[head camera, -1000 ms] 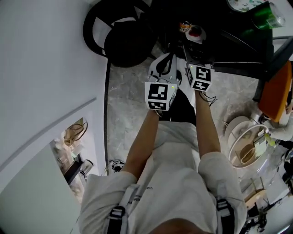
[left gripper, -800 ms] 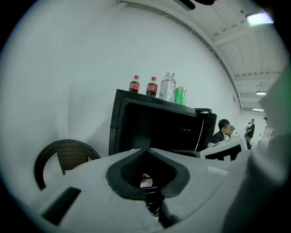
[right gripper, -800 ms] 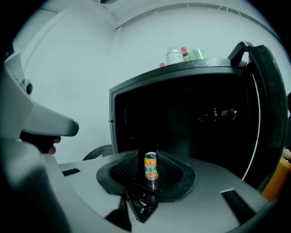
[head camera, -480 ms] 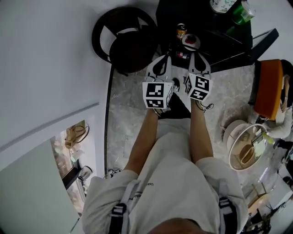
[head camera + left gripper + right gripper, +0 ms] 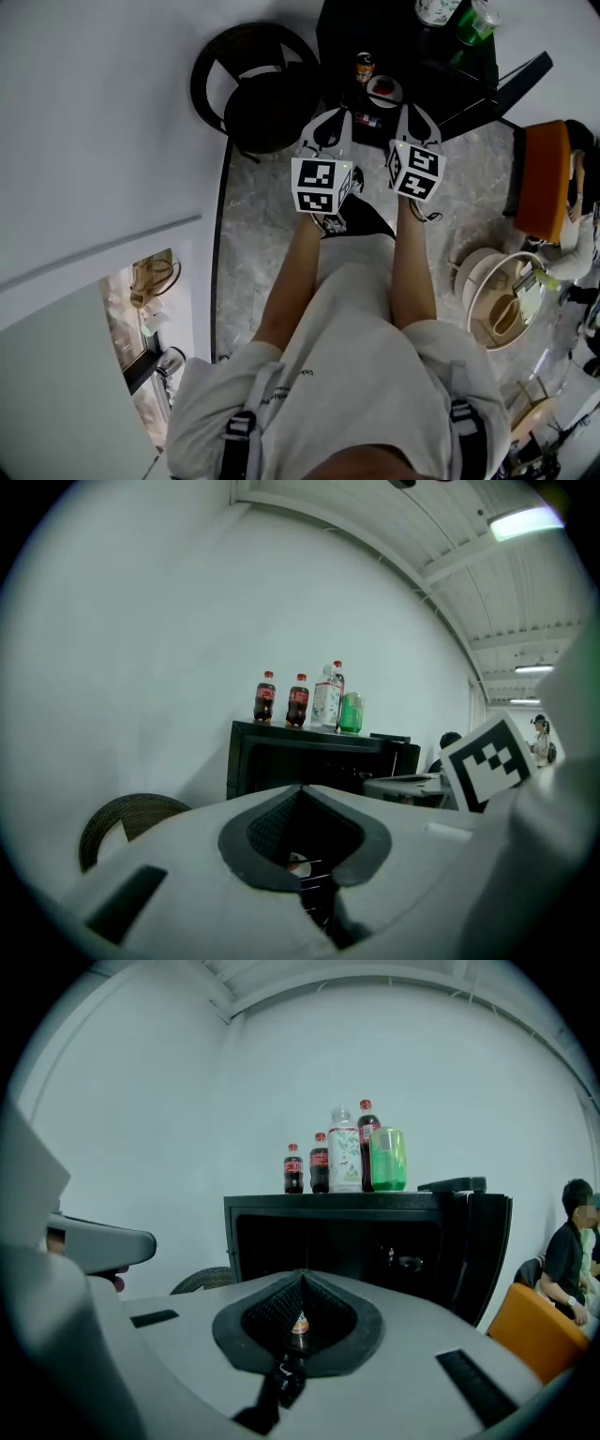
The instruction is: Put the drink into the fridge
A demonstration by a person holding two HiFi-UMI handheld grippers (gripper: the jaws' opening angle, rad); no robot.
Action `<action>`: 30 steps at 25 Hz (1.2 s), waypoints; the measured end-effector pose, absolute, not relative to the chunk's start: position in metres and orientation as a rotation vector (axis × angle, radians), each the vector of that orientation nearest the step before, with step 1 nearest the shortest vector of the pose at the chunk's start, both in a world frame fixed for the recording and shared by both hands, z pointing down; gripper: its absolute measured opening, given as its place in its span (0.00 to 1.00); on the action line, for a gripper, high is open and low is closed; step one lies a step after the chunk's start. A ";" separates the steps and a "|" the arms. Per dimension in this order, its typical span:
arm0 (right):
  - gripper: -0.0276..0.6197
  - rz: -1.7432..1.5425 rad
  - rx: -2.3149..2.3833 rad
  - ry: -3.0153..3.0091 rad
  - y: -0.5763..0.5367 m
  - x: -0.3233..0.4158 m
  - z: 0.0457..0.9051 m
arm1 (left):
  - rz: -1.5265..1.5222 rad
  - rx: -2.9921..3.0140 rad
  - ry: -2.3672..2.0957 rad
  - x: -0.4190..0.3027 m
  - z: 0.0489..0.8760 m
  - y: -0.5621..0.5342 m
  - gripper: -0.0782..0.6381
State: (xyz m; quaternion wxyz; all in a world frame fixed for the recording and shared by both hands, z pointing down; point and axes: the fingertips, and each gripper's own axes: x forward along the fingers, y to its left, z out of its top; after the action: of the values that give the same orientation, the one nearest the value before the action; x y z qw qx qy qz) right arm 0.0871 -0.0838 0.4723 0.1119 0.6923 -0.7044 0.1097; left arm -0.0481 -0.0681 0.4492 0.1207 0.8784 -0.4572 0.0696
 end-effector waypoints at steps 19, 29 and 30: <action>0.05 0.272 2.143 -2.058 -0.066 0.126 0.417 | 0.115 2.620 -1.355 -0.032 0.400 -0.068 0.12; 0.05 0.180 2.191 -2.129 -0.105 0.182 0.343 | 0.037 2.723 -1.264 0.038 0.353 -0.109 0.12; 0.05 0.180 2.182 -2.143 -0.111 0.190 0.336 | 0.031 2.732 -1.256 0.047 0.348 -0.116 0.12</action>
State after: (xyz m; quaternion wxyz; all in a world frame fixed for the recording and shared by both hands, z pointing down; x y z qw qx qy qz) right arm 0.1895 -0.1111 0.3357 0.0390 0.7117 -0.6989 0.0588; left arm 0.0474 -0.1157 0.3483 0.0673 0.9065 -0.4166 0.0104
